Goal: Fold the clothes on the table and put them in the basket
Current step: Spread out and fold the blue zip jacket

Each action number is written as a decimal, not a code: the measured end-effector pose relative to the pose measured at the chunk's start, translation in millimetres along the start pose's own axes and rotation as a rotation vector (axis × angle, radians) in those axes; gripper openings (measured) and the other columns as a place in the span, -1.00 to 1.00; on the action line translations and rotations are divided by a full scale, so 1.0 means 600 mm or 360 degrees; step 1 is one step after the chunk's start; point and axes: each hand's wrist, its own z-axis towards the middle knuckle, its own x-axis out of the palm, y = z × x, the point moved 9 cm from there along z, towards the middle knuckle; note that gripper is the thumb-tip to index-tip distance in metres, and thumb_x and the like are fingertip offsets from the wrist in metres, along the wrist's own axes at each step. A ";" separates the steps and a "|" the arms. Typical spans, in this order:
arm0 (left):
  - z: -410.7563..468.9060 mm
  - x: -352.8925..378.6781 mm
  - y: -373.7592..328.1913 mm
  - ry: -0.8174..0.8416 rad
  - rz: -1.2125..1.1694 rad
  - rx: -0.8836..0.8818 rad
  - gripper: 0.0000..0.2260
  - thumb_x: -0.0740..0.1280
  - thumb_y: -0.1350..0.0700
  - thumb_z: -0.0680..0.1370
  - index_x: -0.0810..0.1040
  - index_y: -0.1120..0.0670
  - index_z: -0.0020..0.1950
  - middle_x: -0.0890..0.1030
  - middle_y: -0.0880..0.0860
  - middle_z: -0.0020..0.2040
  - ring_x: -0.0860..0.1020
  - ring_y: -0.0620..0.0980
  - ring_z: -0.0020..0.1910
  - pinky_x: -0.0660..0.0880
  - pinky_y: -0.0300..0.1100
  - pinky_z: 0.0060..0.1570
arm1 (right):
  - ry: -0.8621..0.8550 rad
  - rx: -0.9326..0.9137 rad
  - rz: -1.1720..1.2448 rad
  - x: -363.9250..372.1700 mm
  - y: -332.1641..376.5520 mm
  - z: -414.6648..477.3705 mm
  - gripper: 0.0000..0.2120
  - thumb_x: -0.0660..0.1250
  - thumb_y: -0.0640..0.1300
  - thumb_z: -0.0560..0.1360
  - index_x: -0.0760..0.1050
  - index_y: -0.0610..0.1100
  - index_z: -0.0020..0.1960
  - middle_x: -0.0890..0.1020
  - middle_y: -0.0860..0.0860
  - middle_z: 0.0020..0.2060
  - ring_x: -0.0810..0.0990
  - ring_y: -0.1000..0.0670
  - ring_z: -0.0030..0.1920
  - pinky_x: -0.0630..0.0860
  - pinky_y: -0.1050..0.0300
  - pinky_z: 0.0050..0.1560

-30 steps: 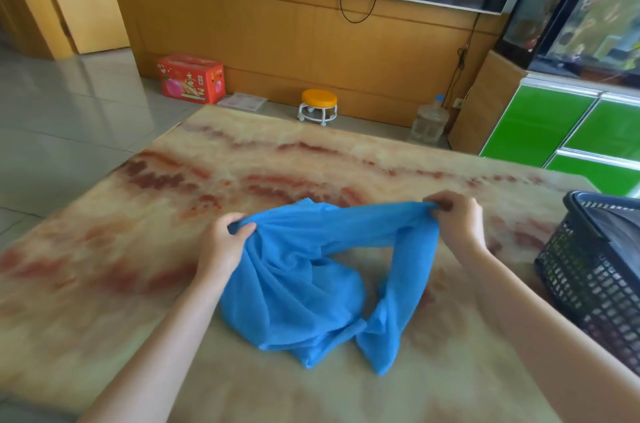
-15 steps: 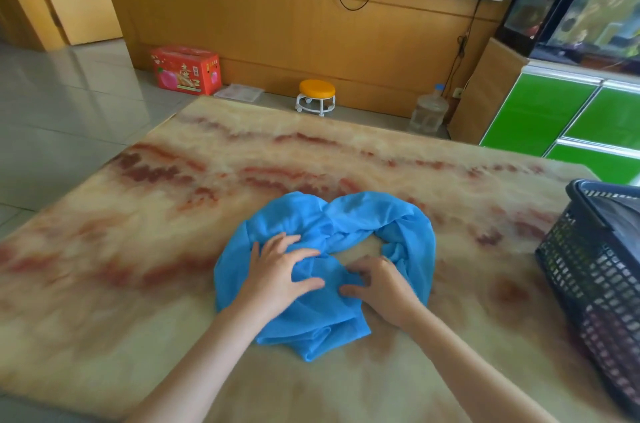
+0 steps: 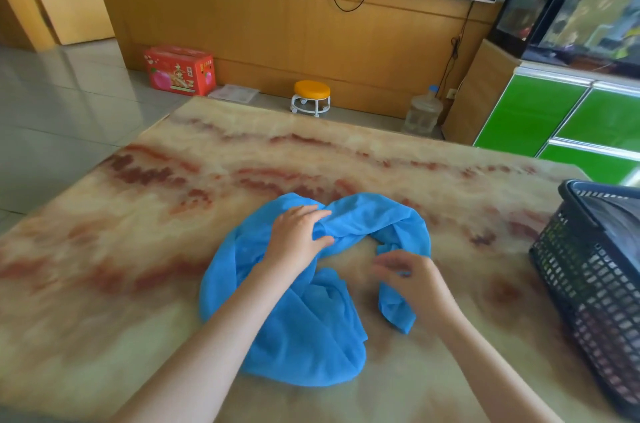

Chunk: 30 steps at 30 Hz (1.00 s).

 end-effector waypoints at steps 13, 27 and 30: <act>0.054 -0.009 0.082 -0.0380 -0.0894 -0.0526 -0.91 0.38 0.17 0.50 0.64 0.18 -0.09 0.63 0.08 -0.17 0.55 0.01 -0.14 0.33 -0.21 -0.21 | -0.0439 0.0368 -0.0433 -0.080 -0.095 0.045 -0.92 0.43 -0.11 0.43 0.56 0.03 -0.20 0.63 0.06 -0.21 0.59 -0.05 -0.18 0.49 0.10 -0.20; -0.004 -0.163 0.277 -0.0929 -0.1541 -0.1046 -0.78 0.28 0.19 0.57 0.45 0.05 -0.28 0.48 0.01 -0.30 0.44 0.02 -0.24 0.36 -0.12 -0.17 | 0.0171 -0.0195 0.0793 0.104 0.250 0.150 -0.88 0.32 -0.29 0.53 0.46 -0.16 -0.16 0.58 -0.07 -0.28 0.56 0.00 -0.38 0.61 0.07 -0.34; -0.037 -0.193 0.317 -0.0951 -0.1281 -0.1088 -0.87 0.21 0.31 0.53 0.52 0.14 -0.05 0.52 0.07 -0.17 0.46 0.04 -0.08 0.38 -0.11 -0.14 | 0.0549 -0.0427 0.0562 0.210 0.309 0.136 -0.88 0.28 -0.34 0.54 0.49 -0.16 -0.11 0.58 -0.07 -0.24 0.53 0.04 -0.26 0.53 0.20 -0.27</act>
